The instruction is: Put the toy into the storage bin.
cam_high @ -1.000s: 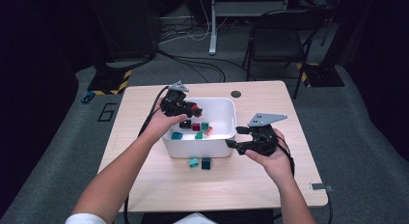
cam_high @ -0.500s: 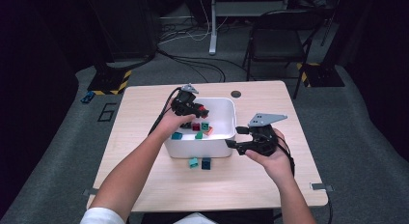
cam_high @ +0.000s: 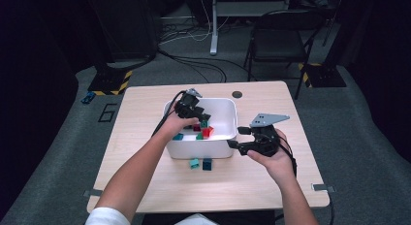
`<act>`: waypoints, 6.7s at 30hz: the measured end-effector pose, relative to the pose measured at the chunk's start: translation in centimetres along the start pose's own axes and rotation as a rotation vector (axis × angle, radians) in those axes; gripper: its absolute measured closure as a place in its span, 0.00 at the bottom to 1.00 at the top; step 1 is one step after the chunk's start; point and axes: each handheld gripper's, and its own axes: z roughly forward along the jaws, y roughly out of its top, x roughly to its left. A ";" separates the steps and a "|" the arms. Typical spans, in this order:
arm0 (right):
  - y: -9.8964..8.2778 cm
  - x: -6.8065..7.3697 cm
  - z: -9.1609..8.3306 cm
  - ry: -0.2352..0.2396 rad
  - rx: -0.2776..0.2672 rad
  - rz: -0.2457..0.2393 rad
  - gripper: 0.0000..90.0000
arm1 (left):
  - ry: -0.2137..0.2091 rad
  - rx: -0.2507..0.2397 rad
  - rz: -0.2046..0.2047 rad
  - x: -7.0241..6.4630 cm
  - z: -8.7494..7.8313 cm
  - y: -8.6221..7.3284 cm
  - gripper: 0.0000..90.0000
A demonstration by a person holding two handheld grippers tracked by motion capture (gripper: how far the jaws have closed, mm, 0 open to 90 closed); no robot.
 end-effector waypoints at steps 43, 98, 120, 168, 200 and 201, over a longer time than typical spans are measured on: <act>-0.1 0.2 0.4 -0.003 0.010 0.001 0.39 | -0.052 -0.150 0.118 -7.4 -14.3 -7.1 0.51; -0.2 0.2 0.6 0.004 0.015 0.009 0.38 | -0.032 -0.029 0.046 -8.4 -2.1 -16.8 0.50; -0.1 0.2 0.6 0.004 0.012 0.003 0.38 | -0.006 -0.005 0.023 -8.9 -1.2 -17.3 0.50; -0.1 0.2 0.4 -0.002 0.006 0.003 0.38 | -0.047 -0.104 0.019 -10.5 -8.4 -13.3 0.74; -0.2 -0.1 0.2 -0.003 0.001 0.010 0.38 | -0.036 -0.112 0.015 -5.9 -12.1 -3.0 0.74; -0.2 -0.1 0.2 -0.003 0.001 0.010 0.38 | -0.036 -0.112 0.015 -5.9 -12.1 -3.0 0.74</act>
